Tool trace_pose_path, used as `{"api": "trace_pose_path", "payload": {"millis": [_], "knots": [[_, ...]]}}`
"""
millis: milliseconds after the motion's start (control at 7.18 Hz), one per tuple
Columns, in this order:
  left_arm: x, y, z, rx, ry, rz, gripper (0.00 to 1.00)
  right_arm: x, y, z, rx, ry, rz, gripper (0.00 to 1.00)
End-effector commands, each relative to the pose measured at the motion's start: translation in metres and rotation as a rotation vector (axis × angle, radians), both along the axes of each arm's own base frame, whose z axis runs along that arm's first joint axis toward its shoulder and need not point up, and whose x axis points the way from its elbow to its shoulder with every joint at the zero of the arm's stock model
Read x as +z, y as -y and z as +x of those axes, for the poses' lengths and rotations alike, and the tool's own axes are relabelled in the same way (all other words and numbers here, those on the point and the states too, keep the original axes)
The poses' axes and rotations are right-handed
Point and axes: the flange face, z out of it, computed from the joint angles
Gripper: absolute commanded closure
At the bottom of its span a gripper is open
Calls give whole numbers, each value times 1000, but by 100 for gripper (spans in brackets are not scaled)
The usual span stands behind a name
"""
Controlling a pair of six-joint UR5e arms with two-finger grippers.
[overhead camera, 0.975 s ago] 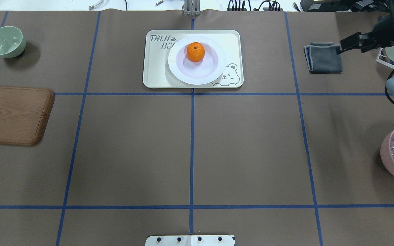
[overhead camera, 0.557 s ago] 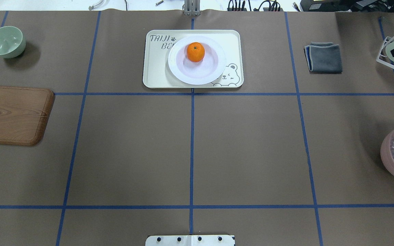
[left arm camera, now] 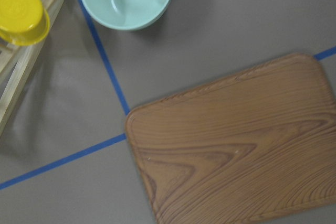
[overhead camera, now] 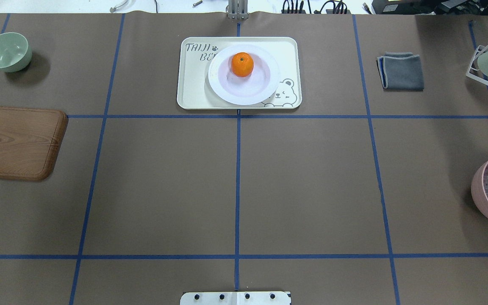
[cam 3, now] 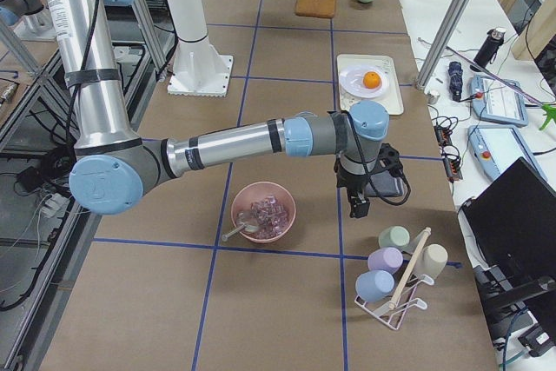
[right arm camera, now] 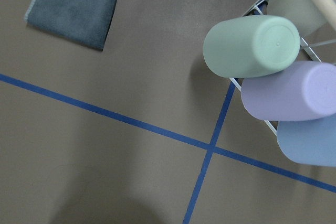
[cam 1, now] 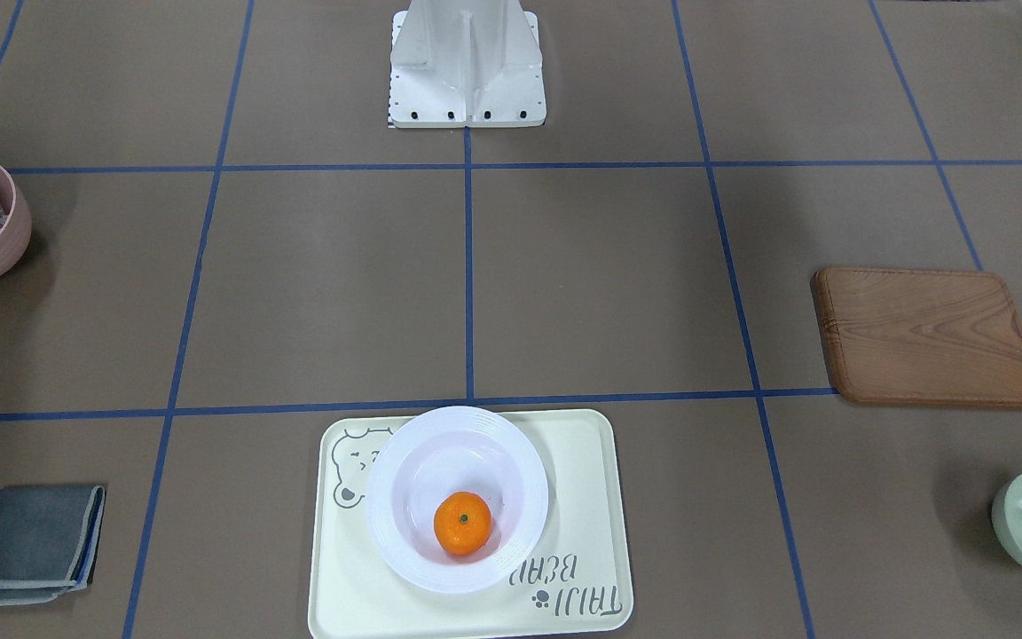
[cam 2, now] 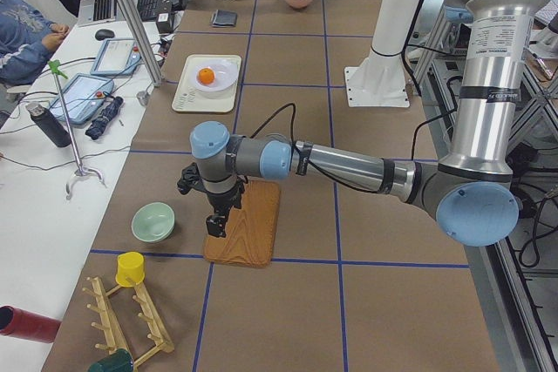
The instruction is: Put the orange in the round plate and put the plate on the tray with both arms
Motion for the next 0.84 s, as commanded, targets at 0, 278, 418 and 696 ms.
{"api": "trace_pose_path", "payload": {"millis": [0,278,418,696], "knots": [[7,-3,-3,-37,-42,-65,2,6,-11,2,-4,-2,-15,0],[8,-3,-2,-33,-46,-53,2,4,-19,2,-4,0,-11,0],[11,-8,-2,-27,-58,-54,2,5,-19,2,-6,-4,-32,0],[7,-9,-3,-28,-61,-46,2,1,-16,-2,-11,-2,-50,0]]}}
